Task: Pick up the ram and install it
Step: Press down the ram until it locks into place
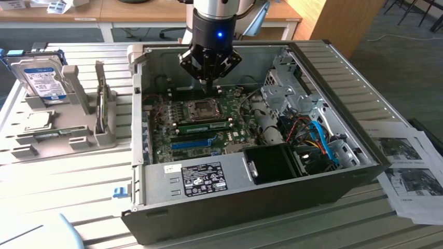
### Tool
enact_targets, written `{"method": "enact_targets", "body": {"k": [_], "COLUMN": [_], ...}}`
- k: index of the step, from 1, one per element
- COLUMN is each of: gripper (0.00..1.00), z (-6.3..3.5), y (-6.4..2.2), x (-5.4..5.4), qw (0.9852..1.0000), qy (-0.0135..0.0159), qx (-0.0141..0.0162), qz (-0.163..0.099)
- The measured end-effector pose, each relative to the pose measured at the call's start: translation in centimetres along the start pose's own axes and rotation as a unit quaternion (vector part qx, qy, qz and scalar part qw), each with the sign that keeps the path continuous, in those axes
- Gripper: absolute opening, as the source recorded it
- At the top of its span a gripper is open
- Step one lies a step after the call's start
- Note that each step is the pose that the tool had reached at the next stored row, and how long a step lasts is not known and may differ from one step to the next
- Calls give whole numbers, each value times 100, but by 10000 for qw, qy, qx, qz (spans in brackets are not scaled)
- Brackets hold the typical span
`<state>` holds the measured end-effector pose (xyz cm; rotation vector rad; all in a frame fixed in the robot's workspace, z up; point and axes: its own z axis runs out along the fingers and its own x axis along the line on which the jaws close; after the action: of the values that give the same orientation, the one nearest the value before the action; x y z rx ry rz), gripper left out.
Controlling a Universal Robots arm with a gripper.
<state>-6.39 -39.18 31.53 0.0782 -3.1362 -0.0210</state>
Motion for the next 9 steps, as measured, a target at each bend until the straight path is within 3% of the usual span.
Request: {"method": "enact_targets", "body": {"k": [9], "gripper": [9], "z": [0], "y": [0], "x": [0], "qw": [10000], "qy": [0], "qx": [0], "qz": [43]}}
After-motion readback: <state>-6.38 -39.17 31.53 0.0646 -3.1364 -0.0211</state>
